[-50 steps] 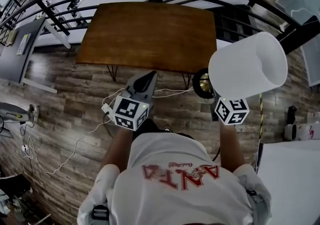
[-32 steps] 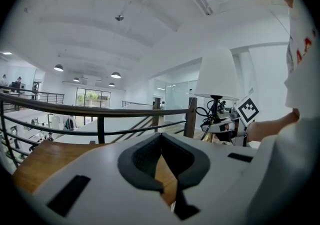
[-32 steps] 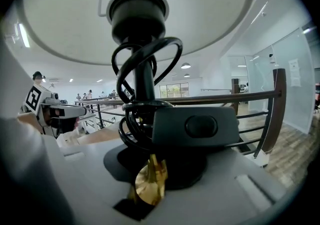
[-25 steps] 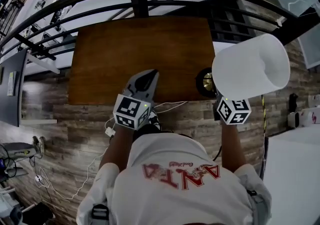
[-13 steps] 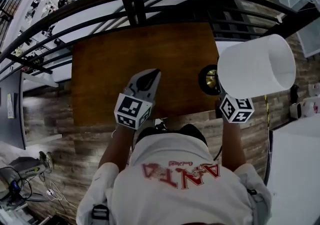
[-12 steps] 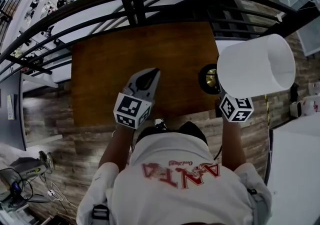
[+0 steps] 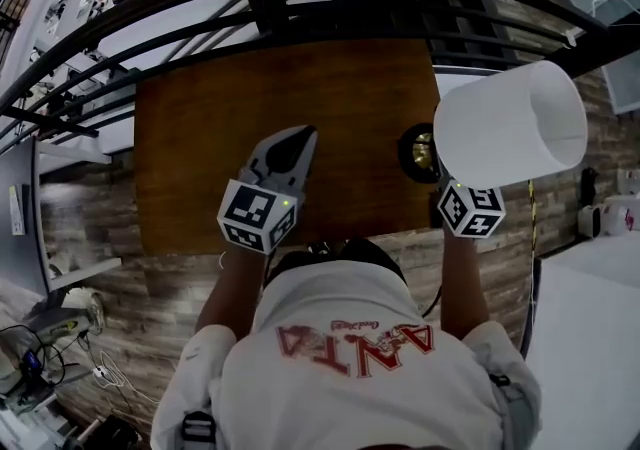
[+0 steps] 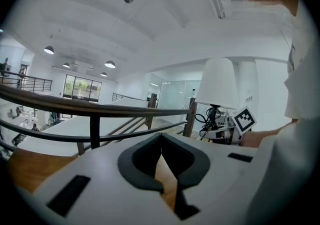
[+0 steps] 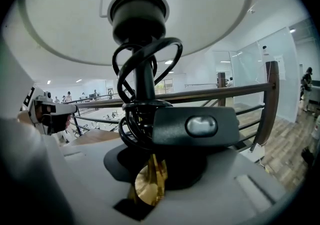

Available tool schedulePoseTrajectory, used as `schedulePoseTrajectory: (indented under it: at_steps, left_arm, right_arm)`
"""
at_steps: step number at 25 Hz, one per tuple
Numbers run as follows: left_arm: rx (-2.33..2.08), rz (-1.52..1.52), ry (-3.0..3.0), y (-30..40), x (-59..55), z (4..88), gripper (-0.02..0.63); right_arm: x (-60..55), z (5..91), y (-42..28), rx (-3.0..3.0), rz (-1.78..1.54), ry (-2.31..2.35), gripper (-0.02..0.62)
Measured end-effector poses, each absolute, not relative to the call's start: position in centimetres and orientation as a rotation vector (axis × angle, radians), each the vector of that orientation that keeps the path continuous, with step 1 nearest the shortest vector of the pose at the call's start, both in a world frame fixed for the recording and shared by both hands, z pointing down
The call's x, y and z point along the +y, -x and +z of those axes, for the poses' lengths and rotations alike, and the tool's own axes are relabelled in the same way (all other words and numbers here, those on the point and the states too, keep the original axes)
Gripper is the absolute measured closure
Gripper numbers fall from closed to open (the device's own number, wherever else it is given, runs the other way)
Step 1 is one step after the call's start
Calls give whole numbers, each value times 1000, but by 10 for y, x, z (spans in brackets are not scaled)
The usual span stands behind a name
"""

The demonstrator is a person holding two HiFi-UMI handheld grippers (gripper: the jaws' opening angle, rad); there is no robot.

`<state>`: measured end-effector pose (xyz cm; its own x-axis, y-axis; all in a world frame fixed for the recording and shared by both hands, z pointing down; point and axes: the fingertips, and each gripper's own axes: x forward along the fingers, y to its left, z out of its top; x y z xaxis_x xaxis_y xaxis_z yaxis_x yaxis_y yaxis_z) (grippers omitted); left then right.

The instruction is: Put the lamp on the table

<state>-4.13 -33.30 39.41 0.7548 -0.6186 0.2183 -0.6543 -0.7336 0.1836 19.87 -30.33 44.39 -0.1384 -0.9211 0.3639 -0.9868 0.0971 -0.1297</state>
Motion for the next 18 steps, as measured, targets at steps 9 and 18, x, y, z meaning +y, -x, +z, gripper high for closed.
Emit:
schedulePoseTrajectory:
  at_steps: [9, 18]
  left_arm:
    - [-1076, 259, -2651, 17, -375, 415, 597]
    - [-1176, 291, -2569, 15, -399, 440, 597]
  right_arm:
    - [-379, 456, -235, -2190, 473, -1885, 511]
    - [-451, 481, -257, -2237, 438, -1835, 511]
